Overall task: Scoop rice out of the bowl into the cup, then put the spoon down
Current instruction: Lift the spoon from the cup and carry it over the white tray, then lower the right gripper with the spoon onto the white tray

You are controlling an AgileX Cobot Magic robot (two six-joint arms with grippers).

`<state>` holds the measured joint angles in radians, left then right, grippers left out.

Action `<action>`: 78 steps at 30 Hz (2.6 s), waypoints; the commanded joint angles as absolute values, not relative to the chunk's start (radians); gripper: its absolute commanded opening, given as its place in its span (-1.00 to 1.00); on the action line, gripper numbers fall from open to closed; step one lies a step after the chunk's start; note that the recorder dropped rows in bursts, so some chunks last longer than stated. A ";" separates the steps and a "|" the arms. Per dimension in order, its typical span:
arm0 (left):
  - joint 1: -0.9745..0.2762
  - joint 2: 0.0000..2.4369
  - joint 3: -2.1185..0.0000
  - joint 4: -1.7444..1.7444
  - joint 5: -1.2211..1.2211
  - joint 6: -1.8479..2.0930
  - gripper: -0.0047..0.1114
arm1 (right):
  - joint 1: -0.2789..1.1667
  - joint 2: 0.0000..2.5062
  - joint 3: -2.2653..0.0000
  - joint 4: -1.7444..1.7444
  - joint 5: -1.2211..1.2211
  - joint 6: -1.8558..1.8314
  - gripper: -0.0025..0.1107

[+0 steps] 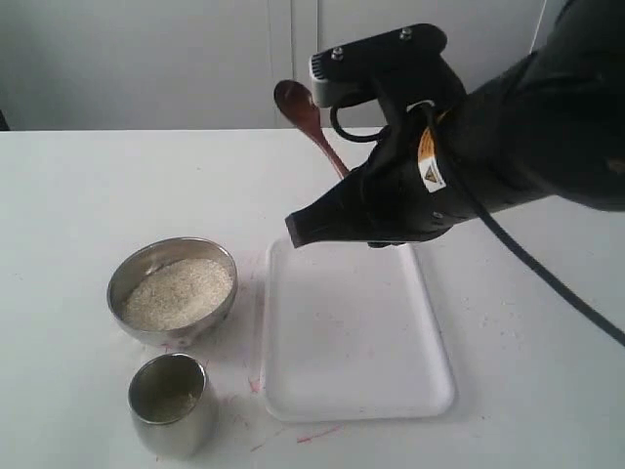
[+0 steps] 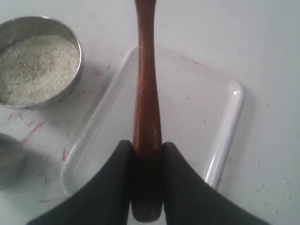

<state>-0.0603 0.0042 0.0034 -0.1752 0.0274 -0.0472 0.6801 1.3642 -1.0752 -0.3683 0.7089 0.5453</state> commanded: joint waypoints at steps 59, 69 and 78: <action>-0.063 0.000 0.000 -0.185 0.024 -0.049 -0.67 | 0.528 1.863 -1.326 -0.081 1.074 0.089 -0.96; -0.063 0.000 0.000 -0.185 0.024 -0.049 -0.67 | 0.528 1.875 -1.326 -0.081 1.072 0.081 -0.96; -0.063 0.000 0.000 -0.185 0.024 -0.049 -0.67 | 0.528 1.923 -1.326 -0.081 1.074 0.081 -0.96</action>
